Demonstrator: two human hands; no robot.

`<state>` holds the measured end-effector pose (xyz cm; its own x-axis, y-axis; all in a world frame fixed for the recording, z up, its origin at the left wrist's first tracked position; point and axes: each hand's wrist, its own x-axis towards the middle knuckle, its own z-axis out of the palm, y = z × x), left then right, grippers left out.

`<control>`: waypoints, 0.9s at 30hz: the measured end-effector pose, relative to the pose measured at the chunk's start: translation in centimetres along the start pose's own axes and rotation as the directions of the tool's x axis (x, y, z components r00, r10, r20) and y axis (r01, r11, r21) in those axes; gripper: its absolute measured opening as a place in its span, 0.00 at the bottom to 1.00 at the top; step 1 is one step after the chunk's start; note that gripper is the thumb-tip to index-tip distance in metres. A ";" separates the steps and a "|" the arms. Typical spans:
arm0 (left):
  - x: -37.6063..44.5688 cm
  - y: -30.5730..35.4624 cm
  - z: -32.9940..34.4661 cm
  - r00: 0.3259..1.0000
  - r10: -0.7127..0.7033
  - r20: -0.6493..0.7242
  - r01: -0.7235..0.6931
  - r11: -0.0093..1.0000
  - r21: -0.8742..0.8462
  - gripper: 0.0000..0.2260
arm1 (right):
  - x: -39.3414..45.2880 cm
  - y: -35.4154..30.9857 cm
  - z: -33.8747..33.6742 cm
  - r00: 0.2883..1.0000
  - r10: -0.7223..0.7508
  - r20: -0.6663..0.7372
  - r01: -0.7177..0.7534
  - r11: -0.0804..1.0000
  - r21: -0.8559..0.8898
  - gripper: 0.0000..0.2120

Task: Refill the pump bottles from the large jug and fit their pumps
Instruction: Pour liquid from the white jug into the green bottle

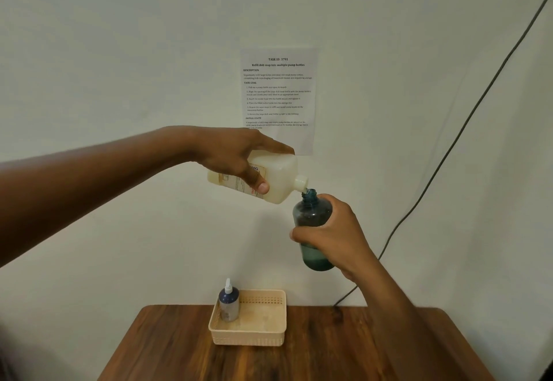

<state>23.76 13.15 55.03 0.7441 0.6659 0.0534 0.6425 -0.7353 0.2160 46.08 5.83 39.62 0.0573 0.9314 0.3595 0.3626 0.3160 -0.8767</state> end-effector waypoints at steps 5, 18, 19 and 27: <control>0.2 0.1 -0.2 1.000 0.004 -0.001 -0.004 1.000 -0.001 0.34 | 0.1 0.0 -0.2 1.000 -0.005 0.000 0.005 1.000 0.002 0.22; 0.7 0.7 -0.8 1.000 -0.006 0.018 0.005 0.999 0.043 0.34 | 0.4 -0.2 -0.6 1.000 -0.023 -0.004 0.023 1.000 -0.009 0.21; 0.7 0.7 -0.8 1.000 -0.005 0.024 0.004 0.999 0.038 0.34 | 0.5 -0.2 -0.6 1.000 -0.022 -0.004 0.022 1.000 -0.012 0.22; 0.7 1.2 -1.1 1.000 -0.017 0.005 0.016 0.998 0.067 0.34 | 0.6 -0.3 -0.6 1.000 -0.024 -0.007 0.024 1.000 -0.008 0.22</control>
<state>24.80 12.85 56.36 0.7342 0.6774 0.0454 0.6653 -0.7312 0.1506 46.61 6.19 40.27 0.0549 0.9224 0.3824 0.3712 0.3367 -0.8654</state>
